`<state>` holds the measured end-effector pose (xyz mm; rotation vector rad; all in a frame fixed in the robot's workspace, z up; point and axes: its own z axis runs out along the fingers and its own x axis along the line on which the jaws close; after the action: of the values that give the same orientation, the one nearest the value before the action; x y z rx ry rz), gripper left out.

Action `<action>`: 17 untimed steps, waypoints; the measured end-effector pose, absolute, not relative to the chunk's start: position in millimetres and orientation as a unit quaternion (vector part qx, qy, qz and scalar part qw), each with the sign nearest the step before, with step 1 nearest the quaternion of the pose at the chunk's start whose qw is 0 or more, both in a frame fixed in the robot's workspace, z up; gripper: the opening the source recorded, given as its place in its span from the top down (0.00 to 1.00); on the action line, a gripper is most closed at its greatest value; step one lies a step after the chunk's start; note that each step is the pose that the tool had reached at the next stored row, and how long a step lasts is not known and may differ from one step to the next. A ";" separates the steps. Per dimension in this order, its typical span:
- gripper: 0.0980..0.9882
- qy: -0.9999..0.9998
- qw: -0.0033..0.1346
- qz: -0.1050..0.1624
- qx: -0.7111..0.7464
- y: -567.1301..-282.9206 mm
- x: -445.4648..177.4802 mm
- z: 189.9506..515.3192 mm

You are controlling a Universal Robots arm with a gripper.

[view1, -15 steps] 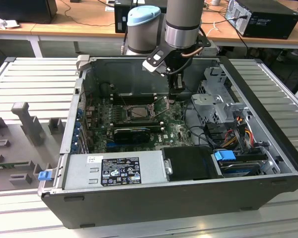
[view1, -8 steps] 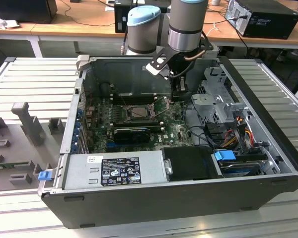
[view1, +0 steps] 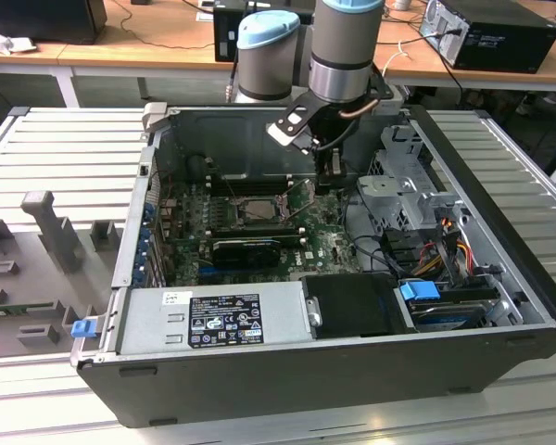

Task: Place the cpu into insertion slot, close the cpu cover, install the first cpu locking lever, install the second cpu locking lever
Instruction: 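Close the cpu cover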

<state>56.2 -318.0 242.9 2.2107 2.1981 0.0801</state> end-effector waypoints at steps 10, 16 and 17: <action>0.99 0.705 0.012 0.026 0.709 -318.2 50.8 242.9; 0.99 0.705 0.012 0.026 0.709 -318.2 49.7 242.9; 0.99 0.705 0.012 0.026 0.709 -318.2 49.7 242.9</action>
<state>49.7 -318.2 242.9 2.2108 2.1980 0.0799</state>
